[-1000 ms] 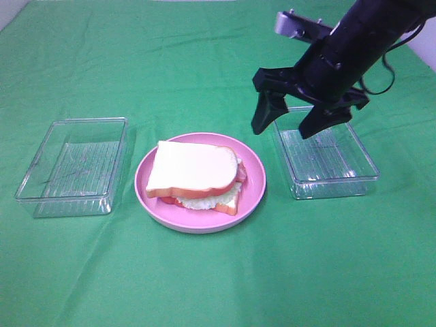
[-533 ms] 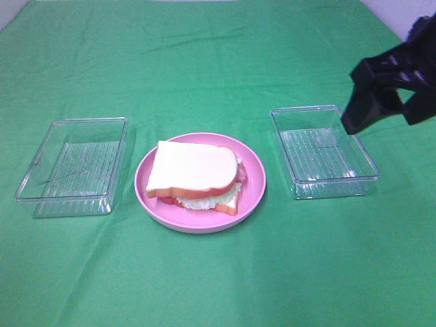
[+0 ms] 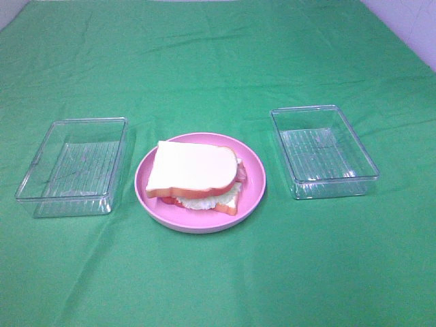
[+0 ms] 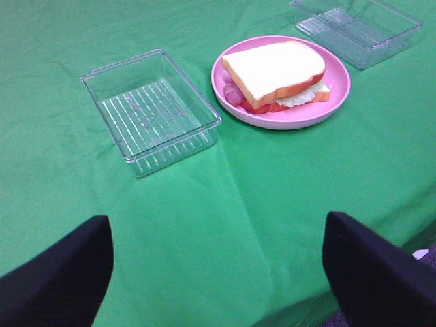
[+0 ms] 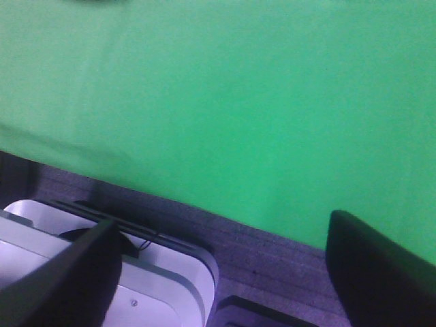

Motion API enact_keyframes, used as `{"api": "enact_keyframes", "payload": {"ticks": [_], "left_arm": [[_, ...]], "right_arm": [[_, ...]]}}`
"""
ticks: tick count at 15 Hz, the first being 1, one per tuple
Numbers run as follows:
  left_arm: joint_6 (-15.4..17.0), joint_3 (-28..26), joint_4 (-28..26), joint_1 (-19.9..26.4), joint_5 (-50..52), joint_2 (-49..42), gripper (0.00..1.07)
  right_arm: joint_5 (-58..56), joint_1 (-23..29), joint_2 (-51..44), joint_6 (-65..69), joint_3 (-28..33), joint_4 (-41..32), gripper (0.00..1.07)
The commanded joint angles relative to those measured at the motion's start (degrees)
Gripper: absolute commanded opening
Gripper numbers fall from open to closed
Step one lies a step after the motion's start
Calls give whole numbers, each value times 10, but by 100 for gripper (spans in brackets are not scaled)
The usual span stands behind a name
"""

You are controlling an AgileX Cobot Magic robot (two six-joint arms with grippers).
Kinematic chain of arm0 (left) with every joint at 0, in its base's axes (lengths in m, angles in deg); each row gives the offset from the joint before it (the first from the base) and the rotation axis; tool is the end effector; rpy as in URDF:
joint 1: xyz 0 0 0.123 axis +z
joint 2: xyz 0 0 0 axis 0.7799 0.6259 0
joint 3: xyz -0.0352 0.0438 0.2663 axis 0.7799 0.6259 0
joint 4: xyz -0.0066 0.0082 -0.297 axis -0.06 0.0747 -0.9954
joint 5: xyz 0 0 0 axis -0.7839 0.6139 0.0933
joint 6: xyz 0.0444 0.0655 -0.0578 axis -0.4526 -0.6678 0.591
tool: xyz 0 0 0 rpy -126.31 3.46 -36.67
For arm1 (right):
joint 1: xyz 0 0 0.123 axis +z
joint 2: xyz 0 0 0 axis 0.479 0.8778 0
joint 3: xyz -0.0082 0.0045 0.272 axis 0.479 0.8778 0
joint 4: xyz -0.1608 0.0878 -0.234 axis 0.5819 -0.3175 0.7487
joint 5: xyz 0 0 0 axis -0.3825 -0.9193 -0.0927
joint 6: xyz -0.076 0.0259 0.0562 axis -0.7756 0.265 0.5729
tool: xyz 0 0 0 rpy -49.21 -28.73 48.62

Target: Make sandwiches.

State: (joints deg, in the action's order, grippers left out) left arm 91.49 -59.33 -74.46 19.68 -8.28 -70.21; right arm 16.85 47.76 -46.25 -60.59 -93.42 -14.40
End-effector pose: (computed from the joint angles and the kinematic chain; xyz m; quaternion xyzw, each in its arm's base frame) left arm 0.0476 -0.0251 0.2973 0.2030 0.8260 -0.1397 0.5070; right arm 0.1277 0.0549 0.2808 -0.1529 0.9497 0.0988 0.2550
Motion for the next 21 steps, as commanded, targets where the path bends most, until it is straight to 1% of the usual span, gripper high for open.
{"api": "enact_keyframes", "payload": {"ticks": [1, 2, 3, 4, 6, 8, 15, 16, 17, 19, 20, 21], "left_arm": [[-23, 1, -18, -3, 6, -13, 79], [-33, 1, -24, -3, 6, -13, 79], [-35, 1, -27, -3, 6, -13, 79], [-35, 1, -27, -3, 6, -13, 79], [-35, 1, -27, -3, 7, -13, 79], [-35, 1, -27, -3, 7, -13, 79], [-35, 1, -24, -1, 7, -13, 79], [-35, 1, -24, 31, 7, -13, 79], [-35, 1, -24, 47, 7, -13, 79], [-35, 1, -24, 129, 7, -13, 79], [-35, 1, -24, 174, 7, -13, 79], [-35, 1, -24, 209, 7, -13, 79]], "right_arm": [[-18, 2, -101, 6, 25, 21, 77], [-15, 2, -143, 5, 32, 21, 77], [-10, 2, -190, 0, 43, 23, 77], [25, 2, -242, 0, 60, 30, 77], [68, 2, -282, -19, 66, 25, 77], [63, 2, -291, -44, 79, 25, 77], [63, 2, -291, -44, 79, 25, 77], [63, 2, -291, -44, 79, 25, 77], [63, 2, -291, -44, 79, 25, 77], [63, -13, -291, -42, 79, 24, 77], [63, -37, -291, -42, 79, 23, 77], [63, -70, -291, -42, 79, 23, 77]]}}
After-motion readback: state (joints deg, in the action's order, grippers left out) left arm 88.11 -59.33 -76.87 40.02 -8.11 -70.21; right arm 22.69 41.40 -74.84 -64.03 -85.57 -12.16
